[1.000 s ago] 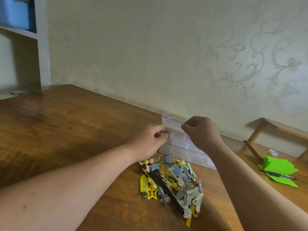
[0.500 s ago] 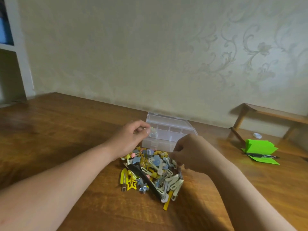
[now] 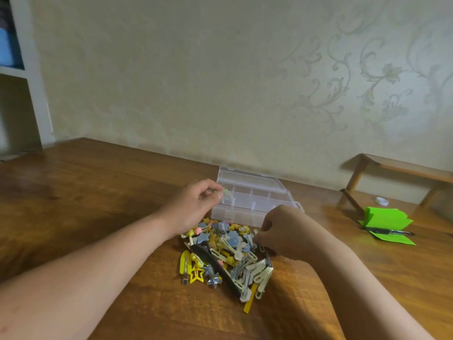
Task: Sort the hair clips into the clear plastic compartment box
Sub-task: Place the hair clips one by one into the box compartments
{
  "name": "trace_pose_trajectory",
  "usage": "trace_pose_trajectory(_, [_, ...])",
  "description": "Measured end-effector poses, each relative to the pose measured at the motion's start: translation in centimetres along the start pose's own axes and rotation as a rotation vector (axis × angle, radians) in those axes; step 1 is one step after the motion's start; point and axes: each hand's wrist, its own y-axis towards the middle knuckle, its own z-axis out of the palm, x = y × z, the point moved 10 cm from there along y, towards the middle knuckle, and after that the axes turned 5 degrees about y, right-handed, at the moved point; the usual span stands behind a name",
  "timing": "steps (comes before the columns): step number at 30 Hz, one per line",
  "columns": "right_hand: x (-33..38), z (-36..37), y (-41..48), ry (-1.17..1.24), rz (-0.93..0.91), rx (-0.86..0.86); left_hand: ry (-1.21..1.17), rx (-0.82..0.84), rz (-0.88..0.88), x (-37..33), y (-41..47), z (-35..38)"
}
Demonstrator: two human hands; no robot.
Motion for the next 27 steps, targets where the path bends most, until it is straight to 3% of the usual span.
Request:
trace_pose_trajectory(12, [-0.1,0.5,0.1,0.008,-0.024,0.034,0.012,0.005,0.002,0.0,0.0,0.1])
trace_pose_trajectory(15, [0.4,-1.5,-0.4,0.067,-0.059,-0.055,0.009,0.001,-0.002,0.2,0.1,0.2])
trace_pose_trajectory(20, [1.8,-6.1,1.1,0.385,-0.112,-0.286,-0.049,0.004,-0.041,0.8,0.5,0.4])
trace_pose_trajectory(27, [4.6,-4.1,11.4,0.261,-0.033,-0.174,-0.089,-0.045,-0.087,1.6,1.1,-0.2])
